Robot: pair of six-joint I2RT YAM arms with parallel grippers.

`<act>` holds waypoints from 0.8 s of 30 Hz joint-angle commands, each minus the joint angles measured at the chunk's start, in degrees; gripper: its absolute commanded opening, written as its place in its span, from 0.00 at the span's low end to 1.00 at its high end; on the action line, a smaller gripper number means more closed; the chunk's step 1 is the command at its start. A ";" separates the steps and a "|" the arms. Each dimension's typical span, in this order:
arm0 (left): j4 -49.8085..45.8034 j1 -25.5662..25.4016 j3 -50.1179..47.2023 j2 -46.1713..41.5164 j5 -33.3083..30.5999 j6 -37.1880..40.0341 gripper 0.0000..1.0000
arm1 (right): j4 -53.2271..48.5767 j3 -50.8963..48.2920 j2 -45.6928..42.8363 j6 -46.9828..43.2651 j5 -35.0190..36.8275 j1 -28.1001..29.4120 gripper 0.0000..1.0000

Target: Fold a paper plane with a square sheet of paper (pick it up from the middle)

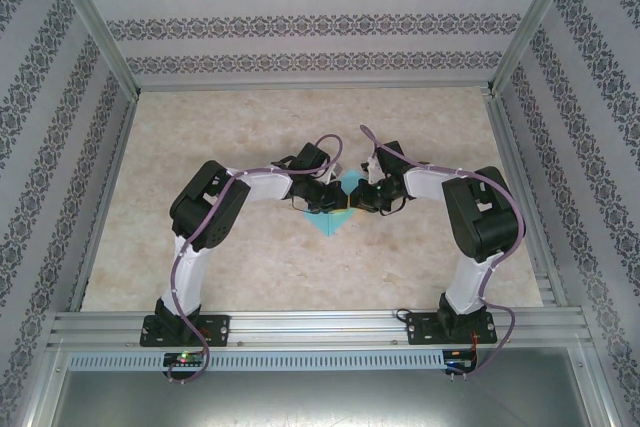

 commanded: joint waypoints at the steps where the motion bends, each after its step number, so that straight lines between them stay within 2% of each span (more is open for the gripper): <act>1: 0.27 -1.64 -1.96 4.55 -0.22 2.89 0.15 | -0.12 -0.12 -0.86 0.53 0.03 0.56 0.11; 7: 2.64 -1.69 -3.14 4.66 0.44 2.78 0.20 | -0.72 0.29 -1.74 0.52 1.00 0.22 0.11; 15: 6.56 -1.69 -4.47 3.96 1.50 2.11 0.32 | -1.44 -0.80 -3.91 0.03 0.89 -1.72 0.11; 24: 9.25 -1.60 -6.09 1.40 2.15 2.07 0.31 | 0.33 -2.79 -5.28 2.31 -2.77 -4.49 0.12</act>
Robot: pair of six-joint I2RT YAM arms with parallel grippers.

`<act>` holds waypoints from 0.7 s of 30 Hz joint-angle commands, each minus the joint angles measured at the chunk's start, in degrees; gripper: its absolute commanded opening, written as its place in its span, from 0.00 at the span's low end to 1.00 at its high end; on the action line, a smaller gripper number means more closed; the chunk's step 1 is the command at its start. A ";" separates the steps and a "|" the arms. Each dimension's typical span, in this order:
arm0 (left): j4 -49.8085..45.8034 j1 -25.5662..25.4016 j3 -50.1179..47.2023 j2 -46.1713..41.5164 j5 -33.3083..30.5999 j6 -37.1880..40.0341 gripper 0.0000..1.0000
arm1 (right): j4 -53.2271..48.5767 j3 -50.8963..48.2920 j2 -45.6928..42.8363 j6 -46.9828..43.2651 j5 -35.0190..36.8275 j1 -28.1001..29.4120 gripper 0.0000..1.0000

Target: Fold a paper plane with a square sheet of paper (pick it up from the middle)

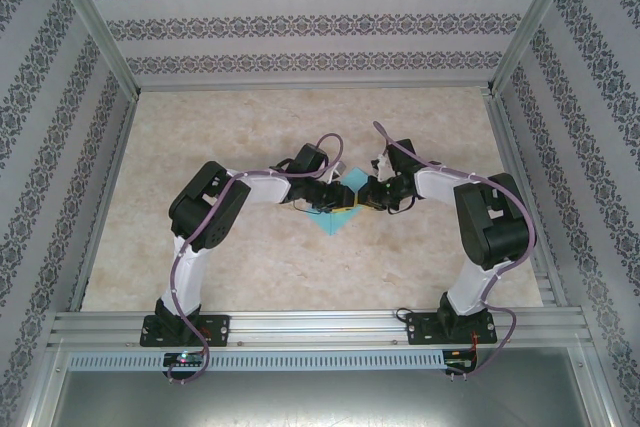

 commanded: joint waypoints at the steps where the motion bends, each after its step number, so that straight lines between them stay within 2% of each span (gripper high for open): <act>1: -0.71 -1.56 -2.81 1.60 -2.07 2.34 0.30 | 1.71 -1.28 -1.36 1.93 -1.87 -1.35 0.12; 9: 0.63 -1.39 -4.15 0.15 -2.34 1.21 0.19 | 1.17 -3.88 -3.34 2.63 -1.60 -4.08 0.12; 18: 2.75 -1.14 -4.63 -0.57 -1.59 0.00 0.11 | 6.71 -6.59 -4.62 5.61 -8.24 -3.54 0.14; 21: 3.26 -1.12 -4.88 -0.60 -1.18 -0.32 0.03 | 8.13 -7.15 -4.44 6.50 -9.16 -2.41 0.14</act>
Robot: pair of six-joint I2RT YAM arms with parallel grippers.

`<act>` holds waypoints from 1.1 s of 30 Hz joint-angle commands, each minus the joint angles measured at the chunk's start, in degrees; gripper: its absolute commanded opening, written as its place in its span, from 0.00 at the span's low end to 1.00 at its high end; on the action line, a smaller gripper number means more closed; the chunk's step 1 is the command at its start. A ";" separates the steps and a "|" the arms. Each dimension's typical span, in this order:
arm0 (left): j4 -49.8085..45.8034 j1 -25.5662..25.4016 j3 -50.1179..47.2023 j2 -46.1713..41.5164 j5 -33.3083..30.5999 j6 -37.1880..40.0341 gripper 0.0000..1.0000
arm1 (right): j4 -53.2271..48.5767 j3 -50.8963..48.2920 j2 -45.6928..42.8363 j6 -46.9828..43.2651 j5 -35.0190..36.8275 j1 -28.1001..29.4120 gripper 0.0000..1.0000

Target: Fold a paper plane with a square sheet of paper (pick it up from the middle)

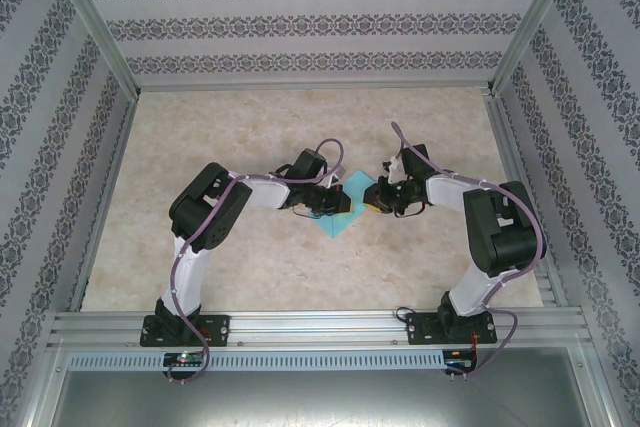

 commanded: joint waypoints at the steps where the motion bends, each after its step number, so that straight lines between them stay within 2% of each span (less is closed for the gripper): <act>1: -0.99 -0.73 -1.55 -0.40 -0.77 0.02 0.00 | 2.66 -1.28 -0.67 1.74 -3.06 1.30 0.14; 19: -0.14 -0.29 -1.69 -1.37 0.11 -0.08 0.00 | 4.67 -0.86 3.73 2.08 -3.81 3.89 0.18; 33: 6.33 1.07 -3.33 -1.45 2.96 -5.06 0.00 | 3.00 -0.98 4.99 1.77 -3.25 4.09 0.18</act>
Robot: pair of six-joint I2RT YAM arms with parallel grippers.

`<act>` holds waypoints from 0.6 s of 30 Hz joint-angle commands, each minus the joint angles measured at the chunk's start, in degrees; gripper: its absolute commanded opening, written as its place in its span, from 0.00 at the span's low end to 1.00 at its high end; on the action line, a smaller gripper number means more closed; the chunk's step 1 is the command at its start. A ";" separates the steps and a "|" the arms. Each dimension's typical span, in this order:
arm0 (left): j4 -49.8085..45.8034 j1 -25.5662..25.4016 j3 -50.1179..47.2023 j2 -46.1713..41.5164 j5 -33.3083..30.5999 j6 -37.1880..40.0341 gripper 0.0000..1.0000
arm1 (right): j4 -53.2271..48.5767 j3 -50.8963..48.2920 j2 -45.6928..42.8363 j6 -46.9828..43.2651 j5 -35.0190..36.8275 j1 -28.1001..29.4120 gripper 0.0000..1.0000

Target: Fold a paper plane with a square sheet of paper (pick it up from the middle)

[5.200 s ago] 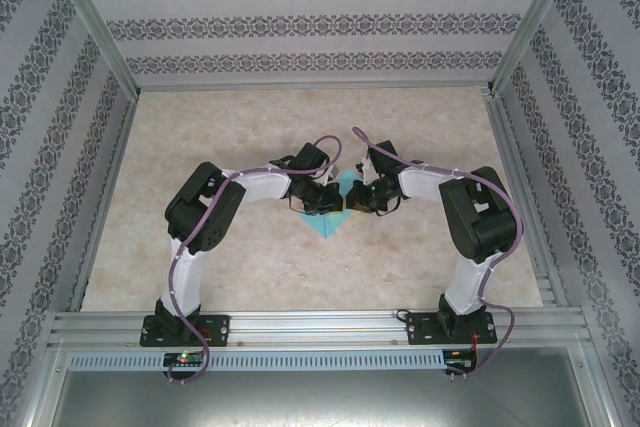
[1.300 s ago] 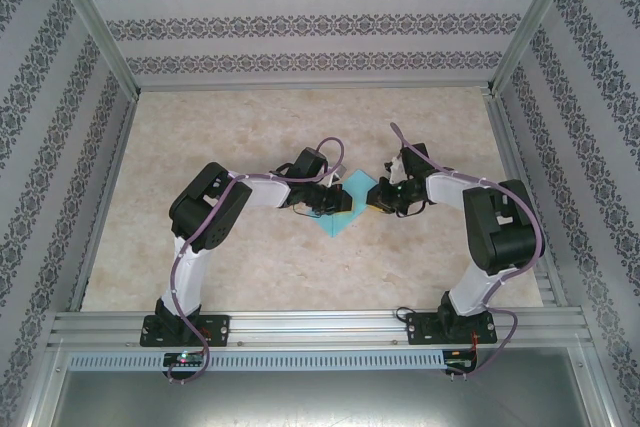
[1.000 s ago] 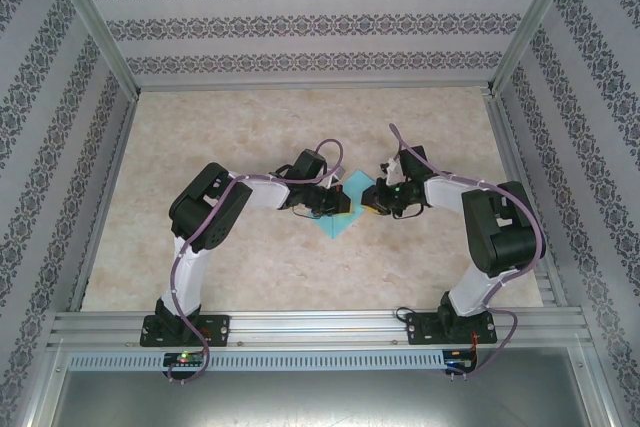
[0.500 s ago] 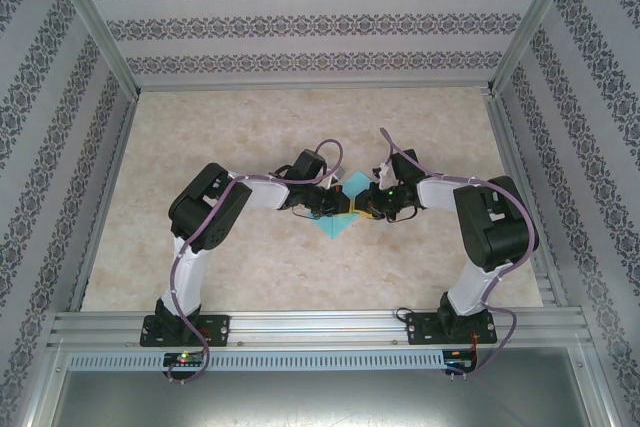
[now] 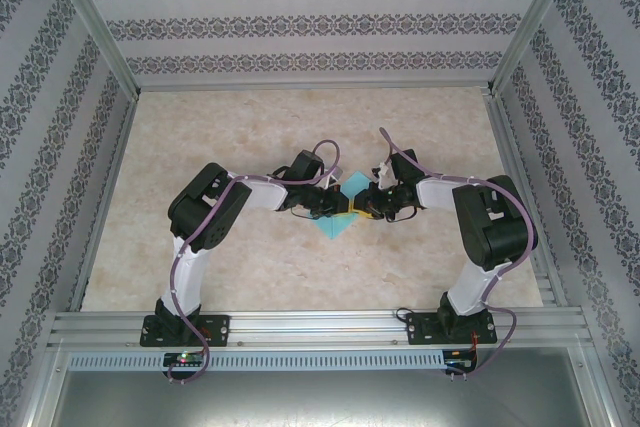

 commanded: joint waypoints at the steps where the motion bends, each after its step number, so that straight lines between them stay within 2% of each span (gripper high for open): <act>1: 3.38 0.53 -1.52 -1.18 1.70 -1.68 0.00 | -0.59 -0.29 1.69 0.06 -0.65 0.73 0.18; 8: 4.86 0.96 -2.07 -1.02 1.95 -2.80 0.00 | -4.47 0.59 1.49 -1.70 1.11 0.75 0.18; 18: 4.64 0.97 -1.99 -0.84 2.04 -2.66 0.00 | 1.21 0.13 1.84 1.47 -1.93 1.61 0.18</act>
